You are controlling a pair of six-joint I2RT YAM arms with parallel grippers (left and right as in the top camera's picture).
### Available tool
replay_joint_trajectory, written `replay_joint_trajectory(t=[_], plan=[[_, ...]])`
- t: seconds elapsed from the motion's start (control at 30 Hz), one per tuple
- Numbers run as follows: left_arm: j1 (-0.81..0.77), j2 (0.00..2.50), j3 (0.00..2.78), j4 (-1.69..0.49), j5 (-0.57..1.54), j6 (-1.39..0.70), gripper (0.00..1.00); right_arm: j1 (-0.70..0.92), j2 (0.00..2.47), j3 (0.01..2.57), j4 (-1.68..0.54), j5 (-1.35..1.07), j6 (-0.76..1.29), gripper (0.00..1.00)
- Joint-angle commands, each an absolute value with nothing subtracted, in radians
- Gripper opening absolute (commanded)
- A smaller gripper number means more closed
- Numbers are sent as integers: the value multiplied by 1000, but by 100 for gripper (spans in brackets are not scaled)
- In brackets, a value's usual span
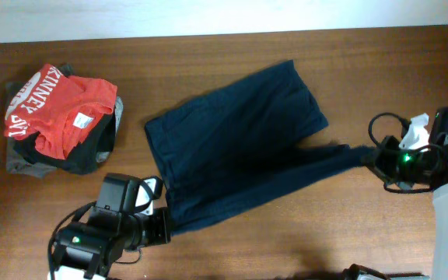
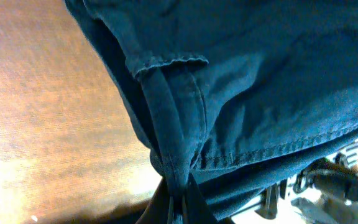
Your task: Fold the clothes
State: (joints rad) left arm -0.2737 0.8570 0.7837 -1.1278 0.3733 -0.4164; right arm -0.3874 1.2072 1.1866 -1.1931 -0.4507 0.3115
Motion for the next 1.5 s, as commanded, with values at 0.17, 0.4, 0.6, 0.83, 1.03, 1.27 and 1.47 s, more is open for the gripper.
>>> replay_joint_trajectory(t=[0.17, 0.4, 0.6, 0.83, 1.03, 1.27, 1.47], plan=[[-257, 992, 788, -881, 166, -455, 1, -360, 1320, 1229, -728, -582, 358, 4], [-174, 1188, 788, -679, 100, -513, 0, -262, 1509, 1229, -402, -591, 484, 4], [-118, 1293, 788, -428, 107, -524, 0, -236, 1689, 1229, -155, -582, 563, 4], [-106, 1414, 788, -238, 104, -528, 1, -210, 1837, 1229, 15, -561, 604, 4], [-106, 1549, 788, -120, 91, -535, 1, -183, 1902, 1229, 100, -527, 604, 4], [-105, 1578, 788, -82, 24, -573, 1, -150, 1920, 1229, 113, -488, 604, 4], [-105, 1578, 788, -89, -9, -592, 4, -123, 1920, 1229, 150, -460, 604, 4]])
